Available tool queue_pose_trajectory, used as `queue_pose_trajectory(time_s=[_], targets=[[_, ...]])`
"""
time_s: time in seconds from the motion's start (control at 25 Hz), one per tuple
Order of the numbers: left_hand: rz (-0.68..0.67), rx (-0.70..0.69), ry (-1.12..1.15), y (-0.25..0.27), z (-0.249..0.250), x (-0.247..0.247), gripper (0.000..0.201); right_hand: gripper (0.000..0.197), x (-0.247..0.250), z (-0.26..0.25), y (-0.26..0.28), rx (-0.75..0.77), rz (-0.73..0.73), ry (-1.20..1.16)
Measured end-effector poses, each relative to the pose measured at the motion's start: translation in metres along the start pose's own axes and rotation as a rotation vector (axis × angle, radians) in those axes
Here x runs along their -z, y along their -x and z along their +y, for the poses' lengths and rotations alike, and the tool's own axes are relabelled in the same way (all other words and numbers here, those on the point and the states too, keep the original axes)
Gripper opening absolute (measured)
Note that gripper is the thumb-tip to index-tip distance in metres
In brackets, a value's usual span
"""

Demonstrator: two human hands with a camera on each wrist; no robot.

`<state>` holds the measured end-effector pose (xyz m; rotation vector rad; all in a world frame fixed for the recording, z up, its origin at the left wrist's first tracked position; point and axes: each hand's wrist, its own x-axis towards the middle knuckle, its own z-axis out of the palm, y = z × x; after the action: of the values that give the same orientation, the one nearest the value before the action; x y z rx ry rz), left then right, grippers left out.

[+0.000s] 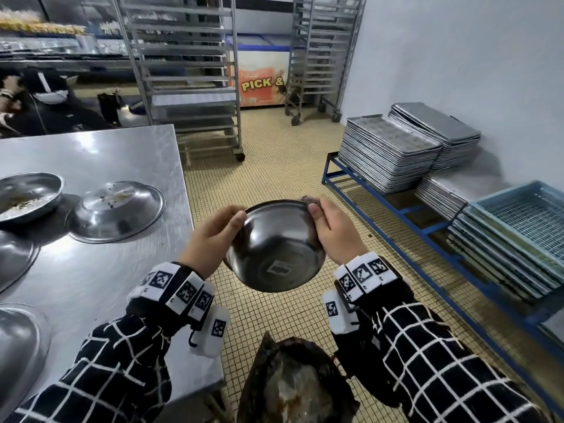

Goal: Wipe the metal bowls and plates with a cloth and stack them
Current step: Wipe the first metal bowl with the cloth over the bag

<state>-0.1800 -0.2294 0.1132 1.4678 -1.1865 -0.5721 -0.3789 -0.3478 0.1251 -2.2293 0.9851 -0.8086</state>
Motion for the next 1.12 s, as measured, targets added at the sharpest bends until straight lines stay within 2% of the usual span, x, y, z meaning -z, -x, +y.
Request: queue_pose_trajectory(time_s=[0.12, 0.24, 0.36, 0.44, 0.48, 0.56, 0.64, 0.72, 0.84, 0.88, 1.0, 1.08, 1.12], targets=[[0.072, -0.024, -0.074, -0.002, -0.006, -0.002, 0.019, 0.034, -0.003, -0.007, -0.008, 0.087, 0.017, 0.109], [0.136, -0.015, -0.173, -0.001, -0.011, -0.005, 0.021, 0.031, -0.019, -0.022, 0.001, 0.217, 0.179, 0.106], [0.184, 0.029, -0.031, 0.0, -0.001, -0.011, 0.023, 0.034, -0.057, -0.043, 0.02, 0.306, 0.182, 0.184], [0.235, 0.071, 0.083, -0.001, 0.006, -0.012, 0.026, 0.049, -0.073, -0.047, 0.026, 0.246, 0.16, 0.276], [0.249, 0.068, 0.084, -0.002, 0.007, -0.011, 0.026, 0.054, -0.073, -0.045, 0.026, 0.17, 0.173, 0.252], [0.266, 0.054, 0.076, -0.002, 0.005, -0.008, 0.028, 0.063, -0.068, -0.028, 0.022, -0.071, 0.21, 0.067], [0.29, 0.063, 0.093, -0.001, 0.0, -0.003, 0.03, 0.063, -0.064, -0.013, 0.021, -0.266, 0.205, -0.237], [0.297, 0.069, 0.075, -0.001, -0.004, -0.003, 0.031, 0.053, -0.064, -0.015, 0.029, -0.234, 0.203, -0.253], [0.252, 0.041, 0.043, 0.003, -0.001, -0.013, 0.03, 0.054, -0.077, -0.043, 0.041, 0.026, 0.227, 0.094], [0.23, 0.032, 0.034, 0.004, 0.0, -0.017, 0.031, 0.056, -0.081, -0.05, 0.041, 0.067, 0.241, 0.19], [0.195, 0.042, 0.093, 0.006, 0.003, -0.024, 0.029, 0.057, -0.078, -0.054, 0.03, 0.001, 0.312, 0.222], [0.211, 0.087, 0.203, 0.006, 0.006, -0.022, 0.029, 0.051, -0.069, -0.039, 0.024, -0.087, 0.326, 0.043], [0.224, 0.116, 0.266, 0.006, 0.007, -0.02, 0.028, 0.047, -0.065, -0.031, 0.024, -0.172, 0.325, -0.13]])
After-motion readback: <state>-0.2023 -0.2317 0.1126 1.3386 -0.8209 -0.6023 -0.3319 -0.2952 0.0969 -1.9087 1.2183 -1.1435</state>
